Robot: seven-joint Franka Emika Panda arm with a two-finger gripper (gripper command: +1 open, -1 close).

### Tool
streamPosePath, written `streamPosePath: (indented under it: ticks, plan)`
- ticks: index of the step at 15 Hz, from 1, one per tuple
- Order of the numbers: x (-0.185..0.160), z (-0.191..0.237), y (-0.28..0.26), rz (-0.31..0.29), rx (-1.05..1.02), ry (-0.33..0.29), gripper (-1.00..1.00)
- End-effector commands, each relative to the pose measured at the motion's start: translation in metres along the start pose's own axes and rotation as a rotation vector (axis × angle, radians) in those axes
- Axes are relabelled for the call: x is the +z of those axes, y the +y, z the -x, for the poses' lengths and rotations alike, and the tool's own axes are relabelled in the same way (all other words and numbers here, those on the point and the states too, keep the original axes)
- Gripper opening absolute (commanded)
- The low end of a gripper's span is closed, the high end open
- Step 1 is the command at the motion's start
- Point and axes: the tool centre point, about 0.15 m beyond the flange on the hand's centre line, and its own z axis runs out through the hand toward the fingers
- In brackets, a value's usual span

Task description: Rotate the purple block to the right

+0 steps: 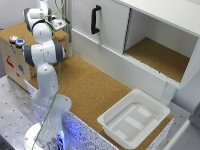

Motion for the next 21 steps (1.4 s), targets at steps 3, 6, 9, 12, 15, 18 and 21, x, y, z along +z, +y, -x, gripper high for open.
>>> streamPosePath:
  ticks: [3, 6, 9, 12, 15, 18, 21]
  plan:
    - [0.011, 0.003, -0.013, 0.032, 0.006, 0.083, -1.0]
    - [0.0, 0.01, -0.011, 0.027, 0.034, 0.095, -1.0]
    - [-0.013, 0.023, -0.01, 0.018, 0.039, 0.116, -1.0]
    - [-0.025, 0.034, -0.006, -0.003, 0.08, 0.094, -1.0]
    - [-0.03, 0.034, -0.007, -0.085, 0.214, 0.139, -1.0]
    - [-0.024, 0.023, -0.018, -0.096, 0.373, 0.125, -1.0]
    - [-0.021, 0.004, -0.022, -0.021, 0.527, -0.03, -1.0]
